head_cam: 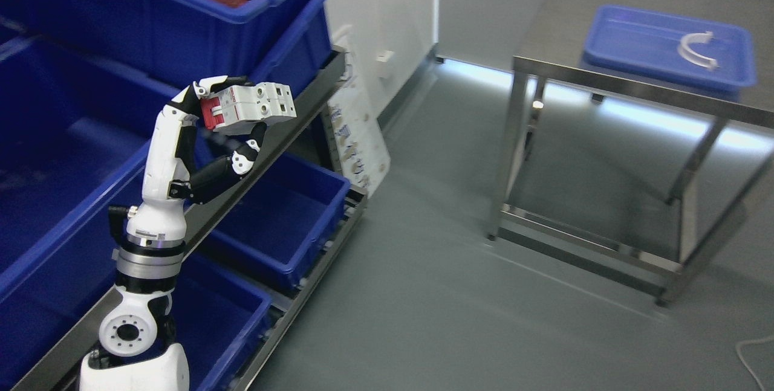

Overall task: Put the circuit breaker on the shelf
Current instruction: 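Hold the breaker raised in the left hand while turning to the bin shelf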

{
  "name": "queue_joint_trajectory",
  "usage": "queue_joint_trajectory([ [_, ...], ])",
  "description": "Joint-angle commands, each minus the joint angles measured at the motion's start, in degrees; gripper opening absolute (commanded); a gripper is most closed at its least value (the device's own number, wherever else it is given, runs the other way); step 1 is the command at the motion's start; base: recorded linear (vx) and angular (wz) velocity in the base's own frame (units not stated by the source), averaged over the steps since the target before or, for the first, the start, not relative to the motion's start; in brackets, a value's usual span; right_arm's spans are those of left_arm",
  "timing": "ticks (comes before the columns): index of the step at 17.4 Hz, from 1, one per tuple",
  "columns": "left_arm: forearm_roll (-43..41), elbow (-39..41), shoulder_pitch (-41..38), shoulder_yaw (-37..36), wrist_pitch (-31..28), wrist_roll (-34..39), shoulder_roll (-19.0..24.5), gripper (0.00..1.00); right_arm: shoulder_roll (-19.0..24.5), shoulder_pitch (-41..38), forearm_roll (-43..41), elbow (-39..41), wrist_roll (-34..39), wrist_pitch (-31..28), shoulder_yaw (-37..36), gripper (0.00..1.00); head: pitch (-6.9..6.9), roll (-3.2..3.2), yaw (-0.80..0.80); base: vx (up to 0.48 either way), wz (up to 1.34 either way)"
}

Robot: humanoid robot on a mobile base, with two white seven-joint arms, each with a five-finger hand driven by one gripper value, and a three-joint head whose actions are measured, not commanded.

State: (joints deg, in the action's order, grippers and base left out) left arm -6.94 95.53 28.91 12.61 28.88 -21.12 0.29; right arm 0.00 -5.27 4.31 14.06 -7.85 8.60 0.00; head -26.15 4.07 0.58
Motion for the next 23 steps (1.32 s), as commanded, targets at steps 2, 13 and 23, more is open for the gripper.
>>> queue_joint_trajectory([
  [2,0.0,2.12,6.5,-0.13,-4.79,-0.32,4.88,0.17,-1.0,0.0,0.0,0.01,0.03,-13.08,1.14,1.0,0.0,0.0,0.0,-0.07,0.94],
  [13,-0.62,-0.33,12.3,-2.5,-22.72,-8.14,9.02,0.18,-1.0,0.0,0.0,0.01,0.03,-13.08,1.14,1.0,0.02,0.0,0.0,-0.06,0.96],
  [23,-8.97,-14.23,18.81,-3.82,-23.87,-10.34,15.97,0.18,-1.0,0.0,0.0,0.01,0.03,-13.08,1.14,1.0,0.02,0.0,0.0,0.026,0.2],
])
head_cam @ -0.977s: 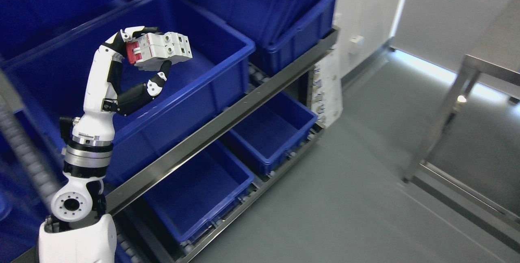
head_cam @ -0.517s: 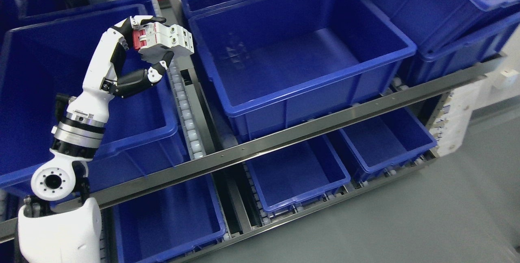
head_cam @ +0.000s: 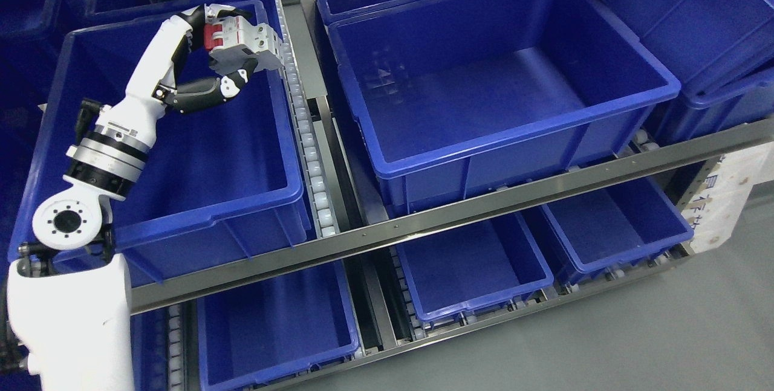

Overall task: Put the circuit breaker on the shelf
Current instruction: 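Hold the breaker raised in the left hand while turning to the bin shelf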

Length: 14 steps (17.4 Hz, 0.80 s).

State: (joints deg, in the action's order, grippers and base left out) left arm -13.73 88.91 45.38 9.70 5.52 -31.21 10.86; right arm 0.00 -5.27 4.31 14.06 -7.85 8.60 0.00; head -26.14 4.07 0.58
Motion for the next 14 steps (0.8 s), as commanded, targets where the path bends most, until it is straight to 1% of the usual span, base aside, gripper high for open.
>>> queue_joint_trajectory([
  [1,-2.18,-7.96,2.69,-0.91,-0.51,-0.25,5.4,0.18,-1.0,0.0,0.0,0.0,0.03,-13.08,1.14,1.0,0.0,0.0,0.0,0.033,0.22],
  [3,-2.7,-11.55,4.7,-1.0,-0.51,-0.25,6.19,0.18,-1.0,0.0,0.0,0.0,0.03,-13.08,1.14,1.0,0.0,0.0,0.0,0.036,0.21],
  [6,-3.32,-16.91,7.34,-1.44,-0.42,-0.25,8.83,0.18,-1.0,0.0,0.0,0.0,0.03,-13.08,1.14,1.0,0.0,0.0,0.0,0.036,0.22],
  [8,-5.68,-21.82,10.24,-2.14,-0.24,-0.25,8.57,0.18,-1.0,0.0,0.0,0.0,0.03,-13.08,1.14,1.0,0.02,0.0,0.0,0.036,0.17],
  [12,-8.32,-32.72,15.52,-8.37,0.11,-2.36,7.87,0.19,-1.0,0.0,0.0,0.0,0.03,-13.08,1.14,1.0,0.02,0.0,0.0,0.022,0.12],
  [14,-9.55,-38.61,17.98,-9.88,0.37,-2.36,7.08,0.19,-1.0,0.0,0.0,0.0,0.03,-13.08,1.14,1.0,0.02,0.0,0.0,0.005,0.04],
])
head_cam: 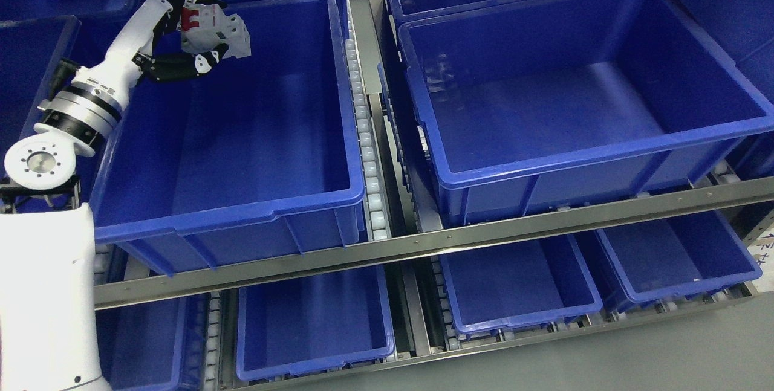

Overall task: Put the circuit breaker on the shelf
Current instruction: 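Lower the breaker into the upper blue bin and open the left hand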

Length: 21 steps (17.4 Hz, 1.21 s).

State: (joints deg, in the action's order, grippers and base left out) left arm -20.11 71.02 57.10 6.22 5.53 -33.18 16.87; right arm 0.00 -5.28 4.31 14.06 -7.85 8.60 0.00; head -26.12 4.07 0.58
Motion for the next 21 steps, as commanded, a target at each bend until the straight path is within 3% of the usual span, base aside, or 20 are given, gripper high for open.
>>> queue_joint_trajectory([
  [1,-3.35,-23.35,7.92,-6.48,0.36,-0.39,0.71,0.19,-1.0,0.0,0.0,0.0,0.03,-13.08,1.14,1.0,0.0,0.0,0.0,0.0,0.0],
  [5,-6.77,-31.01,12.5,-7.8,0.36,-0.39,-1.13,0.2,-1.0,0.0,0.0,0.0,0.03,-13.08,1.14,1.0,0.0,0.0,0.0,-0.007,-0.04],
  [13,-12.06,-40.34,14.0,-9.81,0.36,0.05,-2.01,0.21,-1.0,0.0,0.0,0.0,0.03,-13.08,1.14,1.0,0.0,0.0,0.0,-0.001,-0.05],
  [18,-12.14,-44.47,15.06,-11.93,0.36,0.31,-1.66,0.28,-1.0,0.0,0.0,0.0,0.03,-13.08,1.14,1.0,0.0,0.0,0.0,0.0,0.0],
  [21,-12.14,-44.47,14.97,-11.93,0.01,1.71,-1.75,0.43,-1.0,0.0,0.0,0.0,0.03,-13.08,1.14,1.0,0.0,0.0,0.0,0.0,0.03],
])
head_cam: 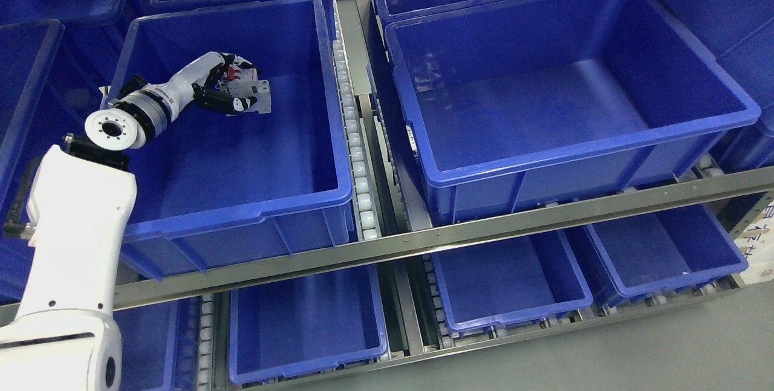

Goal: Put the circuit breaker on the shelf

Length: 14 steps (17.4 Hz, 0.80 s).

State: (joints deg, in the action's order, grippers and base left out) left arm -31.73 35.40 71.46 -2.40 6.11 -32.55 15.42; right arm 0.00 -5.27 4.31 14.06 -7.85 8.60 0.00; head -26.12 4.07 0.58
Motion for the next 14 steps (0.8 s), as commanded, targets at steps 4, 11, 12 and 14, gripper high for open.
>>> queue_joint_trajectory([
  [4,-2.64,-8.68,0.53,-3.32,-0.48,1.17,0.57,0.66,-1.0,0.0,0.0,0.0,0.03,-13.08,1.14,1.0,0.0,0.0,0.0,0.0,0.0],
  [11,-1.85,-0.97,1.41,3.33,-0.31,4.58,0.4,0.9,-1.0,0.0,0.0,0.0,0.03,-13.08,1.14,1.0,0.0,0.0,0.0,0.0,0.0],
  [12,-1.67,1.14,1.23,7.45,-0.3,7.91,-0.04,0.92,-1.0,0.0,0.0,0.0,0.03,-13.08,1.14,1.0,0.0,0.0,0.0,0.0,0.0],
  [14,-0.37,2.13,1.66,15.18,-0.22,15.19,-2.83,0.99,-1.0,0.0,0.0,0.0,0.03,-13.08,1.14,1.0,0.0,0.0,0.0,0.0,0.0],
])
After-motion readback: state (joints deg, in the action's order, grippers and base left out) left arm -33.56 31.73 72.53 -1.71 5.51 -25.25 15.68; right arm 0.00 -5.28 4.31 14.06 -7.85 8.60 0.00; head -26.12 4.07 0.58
